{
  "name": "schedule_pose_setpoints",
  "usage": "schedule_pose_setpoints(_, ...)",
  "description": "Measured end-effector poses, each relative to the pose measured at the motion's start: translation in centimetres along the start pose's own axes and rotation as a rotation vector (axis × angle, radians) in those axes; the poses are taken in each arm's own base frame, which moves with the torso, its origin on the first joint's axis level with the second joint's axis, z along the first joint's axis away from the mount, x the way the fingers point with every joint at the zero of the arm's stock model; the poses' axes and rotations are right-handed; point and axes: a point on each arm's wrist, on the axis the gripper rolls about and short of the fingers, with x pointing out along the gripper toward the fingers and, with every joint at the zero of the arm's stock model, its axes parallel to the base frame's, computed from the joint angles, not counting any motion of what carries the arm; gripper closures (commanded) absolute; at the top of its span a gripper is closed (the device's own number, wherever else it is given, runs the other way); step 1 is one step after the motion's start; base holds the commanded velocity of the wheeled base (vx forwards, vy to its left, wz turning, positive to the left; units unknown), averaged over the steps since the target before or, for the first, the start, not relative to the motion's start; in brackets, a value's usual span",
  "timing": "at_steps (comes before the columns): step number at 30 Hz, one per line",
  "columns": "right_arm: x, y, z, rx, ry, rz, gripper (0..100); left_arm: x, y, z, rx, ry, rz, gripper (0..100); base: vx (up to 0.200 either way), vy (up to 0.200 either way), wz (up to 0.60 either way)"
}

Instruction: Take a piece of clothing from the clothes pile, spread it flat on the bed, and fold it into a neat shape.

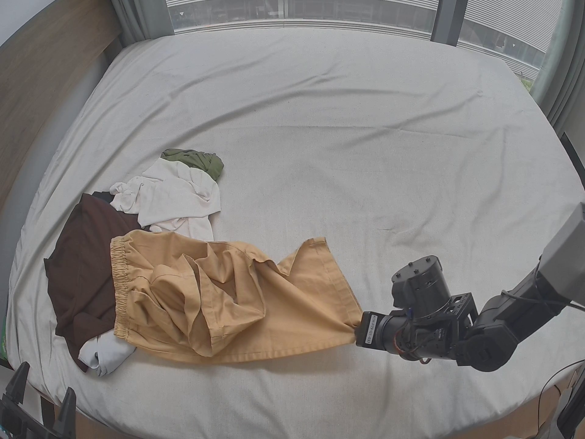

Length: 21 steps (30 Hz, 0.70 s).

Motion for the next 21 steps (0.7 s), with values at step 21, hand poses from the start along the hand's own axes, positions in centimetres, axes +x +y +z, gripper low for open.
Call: schedule_pose_setpoints(21,-4.4,-7.2,0.0,0.046,0.022,-0.113,100,0.0,0.0,0.0,0.000,0.000,-0.001,0,0.000,0.000,0.00)
